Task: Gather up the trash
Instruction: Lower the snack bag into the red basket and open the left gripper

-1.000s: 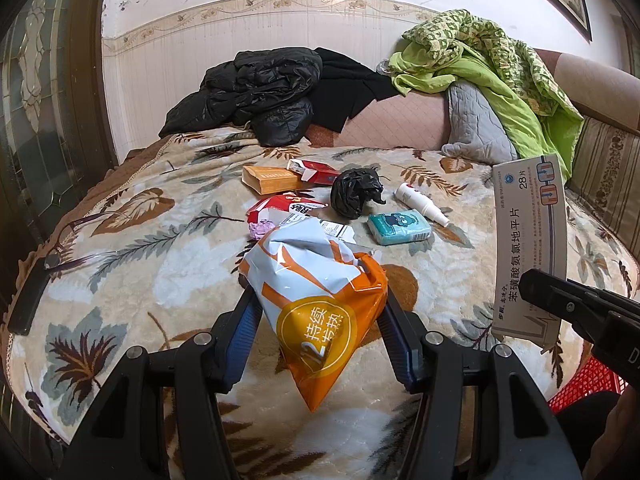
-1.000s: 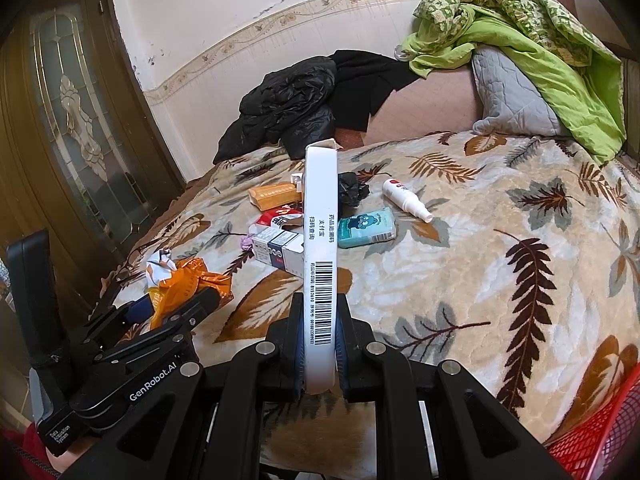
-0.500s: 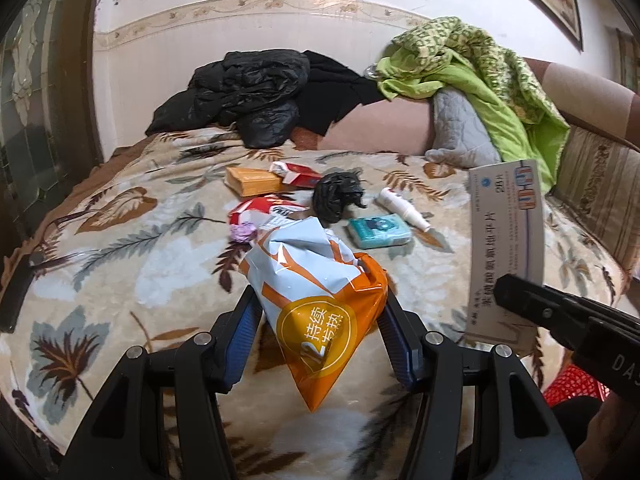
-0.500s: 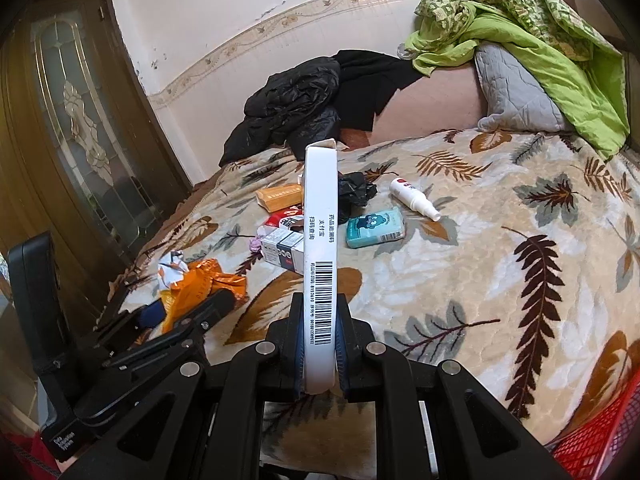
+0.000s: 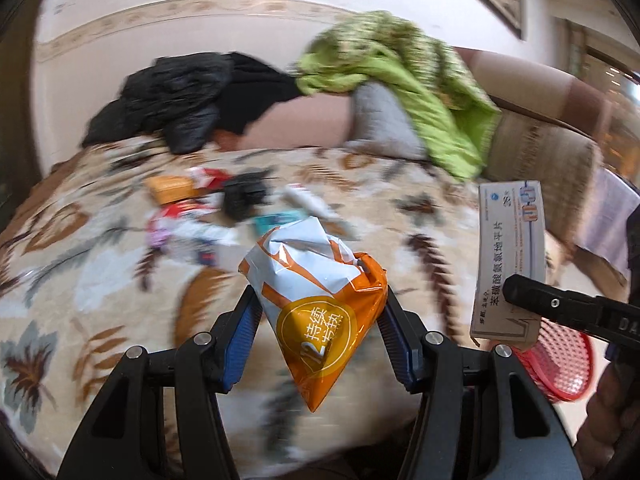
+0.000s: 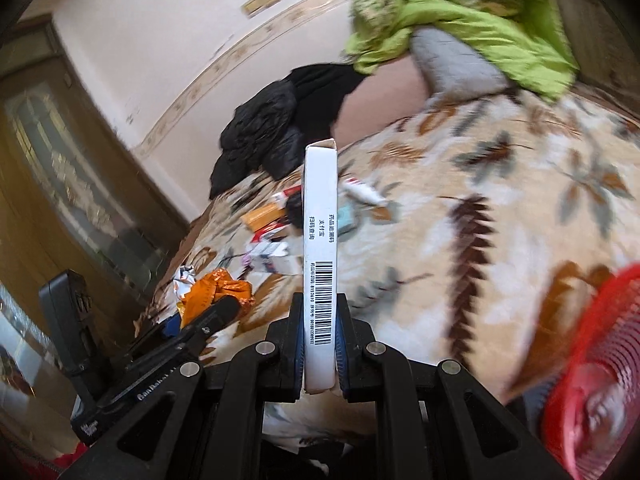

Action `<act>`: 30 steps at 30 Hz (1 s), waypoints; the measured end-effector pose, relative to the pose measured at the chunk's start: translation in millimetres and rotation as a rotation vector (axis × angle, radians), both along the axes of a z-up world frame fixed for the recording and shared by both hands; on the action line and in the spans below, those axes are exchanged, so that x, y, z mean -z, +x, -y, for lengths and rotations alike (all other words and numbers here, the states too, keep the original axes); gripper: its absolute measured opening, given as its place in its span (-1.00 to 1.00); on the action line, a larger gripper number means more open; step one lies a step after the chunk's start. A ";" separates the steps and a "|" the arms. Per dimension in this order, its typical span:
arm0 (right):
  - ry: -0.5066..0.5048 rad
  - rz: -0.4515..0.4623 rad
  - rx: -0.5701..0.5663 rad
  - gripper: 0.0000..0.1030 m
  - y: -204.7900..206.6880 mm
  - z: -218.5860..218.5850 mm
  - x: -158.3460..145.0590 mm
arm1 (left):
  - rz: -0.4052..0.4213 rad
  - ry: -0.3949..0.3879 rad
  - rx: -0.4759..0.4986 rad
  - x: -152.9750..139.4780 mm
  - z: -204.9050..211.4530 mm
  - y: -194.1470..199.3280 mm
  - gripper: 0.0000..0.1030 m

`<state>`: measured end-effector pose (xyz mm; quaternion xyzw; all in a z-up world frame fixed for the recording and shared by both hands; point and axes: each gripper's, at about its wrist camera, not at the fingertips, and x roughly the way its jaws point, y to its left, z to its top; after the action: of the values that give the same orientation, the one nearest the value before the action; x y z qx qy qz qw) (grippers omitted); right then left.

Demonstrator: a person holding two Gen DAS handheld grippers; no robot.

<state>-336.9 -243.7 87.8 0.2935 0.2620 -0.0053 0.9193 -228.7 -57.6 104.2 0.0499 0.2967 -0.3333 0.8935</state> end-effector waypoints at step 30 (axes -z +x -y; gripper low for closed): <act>0.009 -0.121 0.499 -0.20 -190.7 145.5 16.7 | -0.153 0.065 0.592 -7.9 213.5 -115.8 0.47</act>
<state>-527.6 -389.3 71.2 0.3524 0.2360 -0.2486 0.8708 -344.5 -271.1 112.1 0.1375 0.3463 -0.5724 0.7304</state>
